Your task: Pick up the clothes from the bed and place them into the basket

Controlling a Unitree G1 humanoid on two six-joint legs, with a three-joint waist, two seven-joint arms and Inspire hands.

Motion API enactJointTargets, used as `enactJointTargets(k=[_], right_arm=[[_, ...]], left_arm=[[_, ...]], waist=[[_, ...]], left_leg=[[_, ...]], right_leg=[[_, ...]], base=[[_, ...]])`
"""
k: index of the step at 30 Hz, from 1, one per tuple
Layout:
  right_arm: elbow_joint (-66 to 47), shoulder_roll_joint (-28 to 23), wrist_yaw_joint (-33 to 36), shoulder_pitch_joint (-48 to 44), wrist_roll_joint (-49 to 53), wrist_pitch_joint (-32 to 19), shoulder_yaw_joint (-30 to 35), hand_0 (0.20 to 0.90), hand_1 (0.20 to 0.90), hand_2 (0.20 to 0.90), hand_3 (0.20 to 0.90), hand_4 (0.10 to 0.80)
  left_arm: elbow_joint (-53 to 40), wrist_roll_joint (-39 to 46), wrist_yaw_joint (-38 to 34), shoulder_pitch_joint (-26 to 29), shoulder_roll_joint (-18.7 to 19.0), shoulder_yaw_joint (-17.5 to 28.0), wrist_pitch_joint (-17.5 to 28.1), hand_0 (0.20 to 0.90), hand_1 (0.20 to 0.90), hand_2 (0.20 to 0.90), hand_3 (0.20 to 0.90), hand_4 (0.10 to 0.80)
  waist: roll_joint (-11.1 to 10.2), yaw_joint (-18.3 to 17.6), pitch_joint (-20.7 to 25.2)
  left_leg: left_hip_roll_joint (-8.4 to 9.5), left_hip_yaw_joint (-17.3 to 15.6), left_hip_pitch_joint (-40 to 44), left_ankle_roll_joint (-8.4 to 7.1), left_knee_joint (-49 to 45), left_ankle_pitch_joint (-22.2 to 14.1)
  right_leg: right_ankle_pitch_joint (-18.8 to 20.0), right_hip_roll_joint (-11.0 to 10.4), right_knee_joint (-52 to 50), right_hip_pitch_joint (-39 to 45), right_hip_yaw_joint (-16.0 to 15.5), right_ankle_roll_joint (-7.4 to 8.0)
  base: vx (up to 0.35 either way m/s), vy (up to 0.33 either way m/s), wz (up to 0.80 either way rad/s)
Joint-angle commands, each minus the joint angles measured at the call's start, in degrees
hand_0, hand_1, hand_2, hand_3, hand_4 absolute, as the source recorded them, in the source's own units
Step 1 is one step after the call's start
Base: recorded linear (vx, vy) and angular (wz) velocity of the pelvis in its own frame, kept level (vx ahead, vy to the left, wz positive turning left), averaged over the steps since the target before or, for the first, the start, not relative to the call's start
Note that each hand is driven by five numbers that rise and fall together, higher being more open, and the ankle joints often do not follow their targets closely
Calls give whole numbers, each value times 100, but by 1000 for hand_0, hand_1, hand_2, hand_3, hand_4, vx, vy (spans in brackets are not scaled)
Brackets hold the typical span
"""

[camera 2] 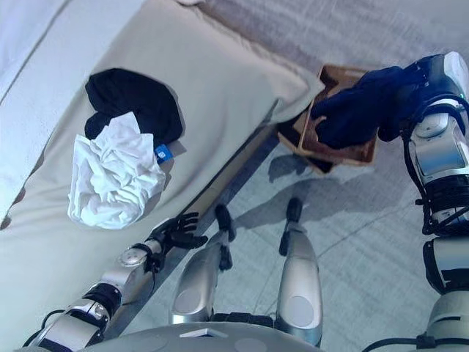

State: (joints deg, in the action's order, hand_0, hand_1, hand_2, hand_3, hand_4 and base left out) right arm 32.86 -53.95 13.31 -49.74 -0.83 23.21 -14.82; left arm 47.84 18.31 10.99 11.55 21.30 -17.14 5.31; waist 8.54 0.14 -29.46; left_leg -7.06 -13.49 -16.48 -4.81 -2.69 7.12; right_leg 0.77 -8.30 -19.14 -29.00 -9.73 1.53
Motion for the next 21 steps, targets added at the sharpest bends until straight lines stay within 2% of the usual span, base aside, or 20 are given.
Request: enactJointTargets(k=[1,2,3,8,10,12,17,21], right_arm=[[332,-364,693,-1565,-776,9,-664,300,300,300,200,100],[407,-365,801,-1671,-726,39,-749,373,373,373,285,185],[522,-371,971,-1775,-612,84,-794,900,900,900,900,800],[926,-338,1589,-2155,-452,-14,-950,900,900,900,900,800],[798,-391,2149,-2131,-491,-343,-776,900,900,900,900,800],[607,-445,2324,-2007,-672,-568,-596,900,900,900,900,800],[-310,-675,2737,-1694,-1126,-893,-201,900,900,900,900,800],[-1531,-802,3289,-1155,-1517,-1285,511,900,900,900,900,800]], left_arm=[[-227,442,-74,-111,233,-353,332,900,900,900,900,800],[-243,490,-94,-101,252,-356,353,900,900,900,900,800],[-261,554,-108,-108,286,-356,360,900,900,900,900,800],[-289,705,-115,-170,335,-374,405,900,900,900,900,800],[-329,792,-113,-252,308,-375,365,900,900,900,900,800],[-325,758,-81,-316,293,-358,334,900,900,900,900,800],[-211,681,0,-379,244,-278,230,900,900,900,900,800],[-93,618,-6,-461,152,-176,176,900,900,900,900,800]], waist=[[174,164,74],[216,166,20],[269,180,-29],[443,251,-34],[502,242,-34],[511,220,-34],[417,123,-33],[261,40,26]], left_leg=[[209,799,-677,-1,-652,-513],[225,779,-740,7,-630,-488],[238,755,-834,13,-619,-462],[333,732,-1140,29,-573,-398],[375,753,-1196,31,-569,-403],[396,753,-1137,37,-537,-416],[360,709,-876,33,-450,-461],[347,652,-468,28,-323,-516]], right_leg=[[-1053,158,-623,-135,-359,-141],[-1063,147,-667,-215,-352,-144],[-1083,105,-753,-329,-351,-142],[-1176,15,-1030,-718,-289,-158],[-1232,10,-1119,-792,-263,-173],[-1253,10,-1101,-740,-259,-172],[-1233,32,-911,-469,-294,-147],[-1202,91,-693,-28,-352,-94]], base=[[-84,6,-12],[-64,14,-8],[-11,12,-5],[10,35,2],[33,73,7],[33,92,14],[36,98,9],[45,144,6]])
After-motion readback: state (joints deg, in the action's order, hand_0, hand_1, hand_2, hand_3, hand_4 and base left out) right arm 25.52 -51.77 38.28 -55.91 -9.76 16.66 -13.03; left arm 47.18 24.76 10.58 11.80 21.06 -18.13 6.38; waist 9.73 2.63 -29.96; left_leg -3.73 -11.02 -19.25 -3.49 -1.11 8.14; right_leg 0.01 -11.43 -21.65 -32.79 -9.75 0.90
